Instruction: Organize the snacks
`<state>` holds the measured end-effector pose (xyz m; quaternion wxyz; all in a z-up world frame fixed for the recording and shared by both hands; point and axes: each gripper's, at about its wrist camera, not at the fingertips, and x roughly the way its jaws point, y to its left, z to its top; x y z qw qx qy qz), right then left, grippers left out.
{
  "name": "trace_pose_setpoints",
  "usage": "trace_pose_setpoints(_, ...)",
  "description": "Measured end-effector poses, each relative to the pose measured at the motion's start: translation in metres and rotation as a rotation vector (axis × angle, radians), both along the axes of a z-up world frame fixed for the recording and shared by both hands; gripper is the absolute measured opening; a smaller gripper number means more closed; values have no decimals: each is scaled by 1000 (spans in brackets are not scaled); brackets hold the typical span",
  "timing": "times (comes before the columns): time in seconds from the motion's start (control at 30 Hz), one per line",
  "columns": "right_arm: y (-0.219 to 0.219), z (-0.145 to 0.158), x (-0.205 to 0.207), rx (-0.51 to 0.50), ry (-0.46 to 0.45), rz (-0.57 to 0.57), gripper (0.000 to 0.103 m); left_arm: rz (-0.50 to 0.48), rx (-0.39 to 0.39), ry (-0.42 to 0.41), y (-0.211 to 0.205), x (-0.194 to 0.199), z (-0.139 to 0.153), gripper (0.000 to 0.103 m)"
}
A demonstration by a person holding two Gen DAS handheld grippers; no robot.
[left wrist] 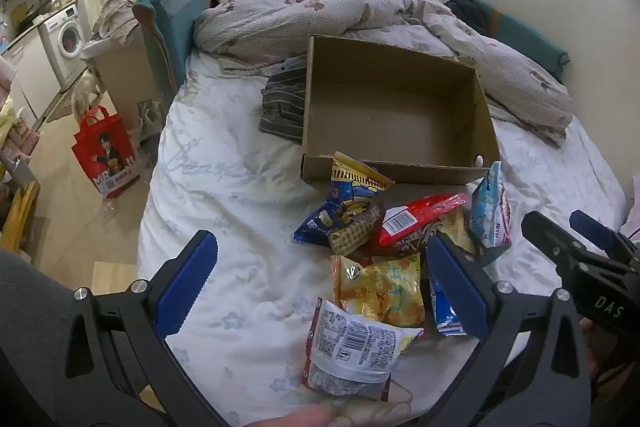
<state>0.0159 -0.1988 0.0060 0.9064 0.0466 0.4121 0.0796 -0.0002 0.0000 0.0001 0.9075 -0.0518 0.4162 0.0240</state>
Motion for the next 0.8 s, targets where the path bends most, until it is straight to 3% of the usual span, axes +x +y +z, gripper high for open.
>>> trace_pose_setpoints(0.8,1,0,0,1,-1,-2,102,-8,6,11,-2,0,0,103)
